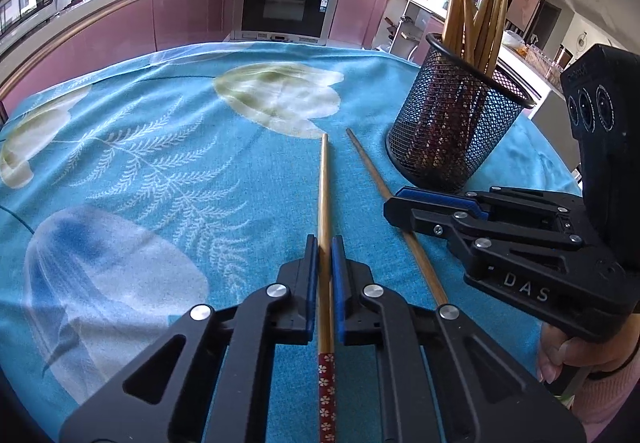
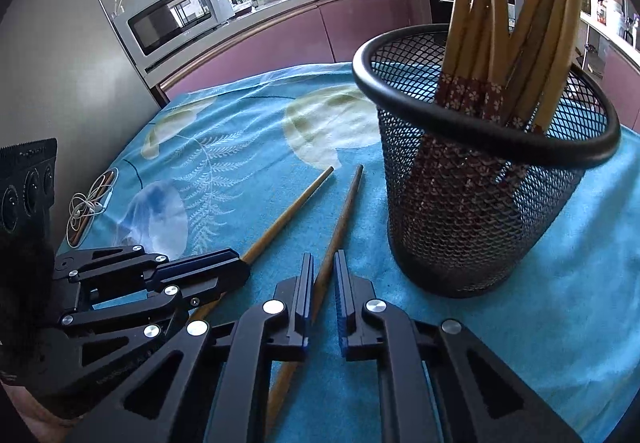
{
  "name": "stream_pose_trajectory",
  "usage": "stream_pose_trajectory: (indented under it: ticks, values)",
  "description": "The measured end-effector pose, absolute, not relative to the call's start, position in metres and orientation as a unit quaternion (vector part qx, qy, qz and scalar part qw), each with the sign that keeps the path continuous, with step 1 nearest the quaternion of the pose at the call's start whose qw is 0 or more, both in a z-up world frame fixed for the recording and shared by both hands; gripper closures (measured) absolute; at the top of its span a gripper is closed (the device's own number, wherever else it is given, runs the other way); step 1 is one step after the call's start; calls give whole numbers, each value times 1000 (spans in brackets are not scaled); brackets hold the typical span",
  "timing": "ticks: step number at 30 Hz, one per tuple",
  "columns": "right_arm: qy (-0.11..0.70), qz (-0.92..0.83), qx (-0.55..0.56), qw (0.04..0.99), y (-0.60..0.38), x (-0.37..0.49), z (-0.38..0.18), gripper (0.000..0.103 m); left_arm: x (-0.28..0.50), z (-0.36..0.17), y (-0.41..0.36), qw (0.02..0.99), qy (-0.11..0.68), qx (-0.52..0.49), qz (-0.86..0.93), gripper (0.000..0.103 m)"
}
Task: Organize utensils
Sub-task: 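Move the open left gripper toward one chopstick while the right gripper approaches the other, then grasp the red-patterned chopstick with the left gripper while the right gripper grasps the other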
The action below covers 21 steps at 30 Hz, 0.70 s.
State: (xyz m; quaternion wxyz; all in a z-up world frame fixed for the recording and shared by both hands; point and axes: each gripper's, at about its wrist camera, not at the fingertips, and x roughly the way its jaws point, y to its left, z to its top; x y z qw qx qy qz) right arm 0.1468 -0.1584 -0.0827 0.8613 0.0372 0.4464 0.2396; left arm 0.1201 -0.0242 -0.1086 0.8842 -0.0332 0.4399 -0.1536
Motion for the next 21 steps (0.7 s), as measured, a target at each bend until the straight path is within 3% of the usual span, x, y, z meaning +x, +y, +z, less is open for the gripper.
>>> stream_pose_trajectory:
  ticks: [14,21]
  values:
    - [453,278,21,847,-148,137,-79,95,111,-109,-34,879,442,-19,-177,95]
    - [460,276,16,844,-146,140,-84,91,113,-111,-36,878,444,-5,-180,95]
